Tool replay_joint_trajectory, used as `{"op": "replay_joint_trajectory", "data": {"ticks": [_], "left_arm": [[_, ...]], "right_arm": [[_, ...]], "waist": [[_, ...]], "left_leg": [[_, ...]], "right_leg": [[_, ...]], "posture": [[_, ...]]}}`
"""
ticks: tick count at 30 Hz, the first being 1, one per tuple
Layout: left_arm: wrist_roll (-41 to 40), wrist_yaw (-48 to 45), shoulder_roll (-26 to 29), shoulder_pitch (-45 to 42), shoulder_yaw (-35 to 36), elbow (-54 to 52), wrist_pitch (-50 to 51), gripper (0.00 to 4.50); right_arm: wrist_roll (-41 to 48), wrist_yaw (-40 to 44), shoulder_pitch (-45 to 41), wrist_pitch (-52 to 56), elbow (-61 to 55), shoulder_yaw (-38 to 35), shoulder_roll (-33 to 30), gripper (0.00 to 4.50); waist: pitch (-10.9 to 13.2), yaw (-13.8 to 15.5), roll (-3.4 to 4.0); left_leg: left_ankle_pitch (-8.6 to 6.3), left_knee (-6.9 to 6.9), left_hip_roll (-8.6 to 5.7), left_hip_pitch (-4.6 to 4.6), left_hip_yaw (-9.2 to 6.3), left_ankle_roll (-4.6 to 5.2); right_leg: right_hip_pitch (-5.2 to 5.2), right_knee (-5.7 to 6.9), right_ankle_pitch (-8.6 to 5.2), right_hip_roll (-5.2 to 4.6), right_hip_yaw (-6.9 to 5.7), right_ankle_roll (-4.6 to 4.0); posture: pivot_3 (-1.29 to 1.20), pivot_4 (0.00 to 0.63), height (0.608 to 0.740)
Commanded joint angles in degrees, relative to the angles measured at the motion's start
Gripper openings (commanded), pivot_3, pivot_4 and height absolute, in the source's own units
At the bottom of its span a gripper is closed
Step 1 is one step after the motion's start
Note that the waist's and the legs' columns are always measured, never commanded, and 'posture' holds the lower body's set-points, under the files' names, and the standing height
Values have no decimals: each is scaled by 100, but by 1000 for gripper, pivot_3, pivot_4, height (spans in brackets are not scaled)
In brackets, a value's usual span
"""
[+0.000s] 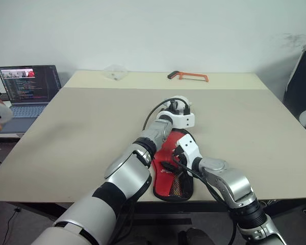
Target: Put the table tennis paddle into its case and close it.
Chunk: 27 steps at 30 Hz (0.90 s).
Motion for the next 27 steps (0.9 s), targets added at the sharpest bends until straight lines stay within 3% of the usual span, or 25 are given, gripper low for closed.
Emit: {"op": "replay_joint_trajectory", "data": {"ticks": [1, 7, 14, 24, 26, 27], "left_arm": [[185, 69, -328, -170, -208, -201, -684, 304], [25, -165, -532, 81, -77, -202, -1214, 289], [-440, -933, -425, 251, 407, -168, -794, 289], [-679, -1359, 37, 162, 711, -241, -905, 3919], [-805, -1474, 175, 121, 853, -252, -933, 4465], [-861, -1517, 233, 102, 926, -259, -940, 4465]], "right_arm": [[43, 29, 217, 384, 260, 250, 0, 4500], [19, 3, 214, 308, 317, 238, 38, 4500], [-11, 6, 128, 167, 484, 171, 60, 4500], [-38, 114, -97, -110, 881, 126, 54, 4500], [-53, 147, -146, -187, 980, 120, 36, 4500], [-60, 162, -166, -218, 1019, 119, 30, 4500]], "waist": [[0, 17, 0], [-1, 34, 3], [-1, 23, 3], [-1, -52, 3], [-1, -52, 3], [-1, -52, 3]], "left_leg": [[0, 0, 0, -1, -1, 0], [0, -3, 1, 0, 0, 0], [0, -3, 0, 3, 3, 1], [1, -2, 4, 11, 13, 1], [1, -2, 4, 11, 12, 1], [1, -1, 4, 11, 13, 1]], "right_leg": [[0, -1, 0, 0, -1, 0], [0, -4, -1, -1, -1, 2], [4, -4, -5, -1, -1, 8], [4, 3, -5, 3, 2, 8], [4, 3, -5, 3, 1, 8], [4, 3, -5, 3, 0, 9]], "posture": [[0, 150, 740], [0, 150, 740], [0, 150, 740], [0, 150, 740], [0, 150, 740], [0, 150, 740]]}}
